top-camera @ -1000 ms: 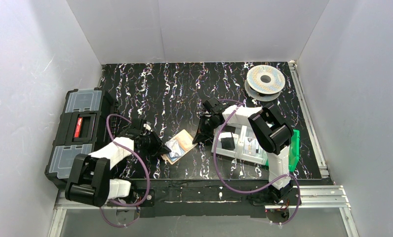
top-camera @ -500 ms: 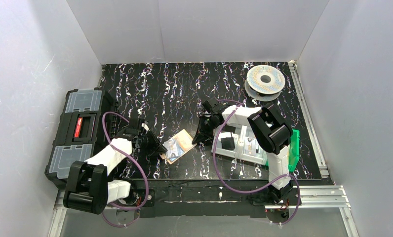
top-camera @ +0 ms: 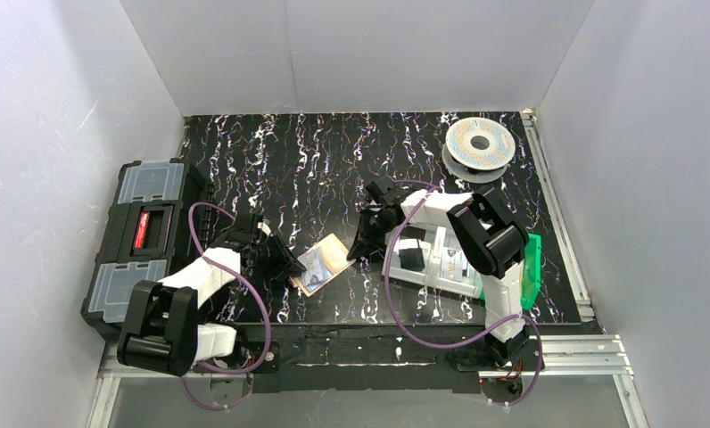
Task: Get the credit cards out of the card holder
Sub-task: Remove the credit card from the card holder.
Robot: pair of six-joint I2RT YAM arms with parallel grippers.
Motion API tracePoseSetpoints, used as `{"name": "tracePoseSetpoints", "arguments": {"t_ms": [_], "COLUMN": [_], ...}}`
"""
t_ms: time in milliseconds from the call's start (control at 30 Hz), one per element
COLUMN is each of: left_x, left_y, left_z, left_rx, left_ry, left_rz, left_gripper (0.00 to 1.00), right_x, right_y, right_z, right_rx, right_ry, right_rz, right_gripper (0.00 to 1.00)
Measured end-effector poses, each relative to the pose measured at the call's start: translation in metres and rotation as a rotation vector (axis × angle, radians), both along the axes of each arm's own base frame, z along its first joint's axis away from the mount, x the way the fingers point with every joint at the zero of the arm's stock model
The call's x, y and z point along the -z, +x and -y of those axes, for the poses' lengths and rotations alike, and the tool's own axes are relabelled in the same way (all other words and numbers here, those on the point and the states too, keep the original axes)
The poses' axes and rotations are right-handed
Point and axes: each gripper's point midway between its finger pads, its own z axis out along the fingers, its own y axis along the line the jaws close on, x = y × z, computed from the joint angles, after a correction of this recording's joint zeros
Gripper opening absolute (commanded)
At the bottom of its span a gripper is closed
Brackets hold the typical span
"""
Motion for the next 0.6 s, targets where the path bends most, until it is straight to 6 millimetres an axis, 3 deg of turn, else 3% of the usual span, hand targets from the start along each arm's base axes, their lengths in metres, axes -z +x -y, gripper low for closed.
{"name": "tracePoseSetpoints", "arguments": {"t_ms": [367,600], "left_x": [0.002,0.004], "left_y": [0.004,0.006], "left_z": [0.005,0.007], "left_rx": [0.013,0.016], "left_ry": [-0.026,-0.034], "left_rz": [-0.014,-0.029], "left_gripper": [0.24,0.23], "right_x": [-0.001,-0.018], "right_y": [-0.001,0.002], "right_z": [-0.001,-0.003], "right_rx": [-0.007,-0.041], "right_ry": [-0.011,-0.021], "right_rz": [0.01,0.132], "right_gripper": [0.02,0.19]}}
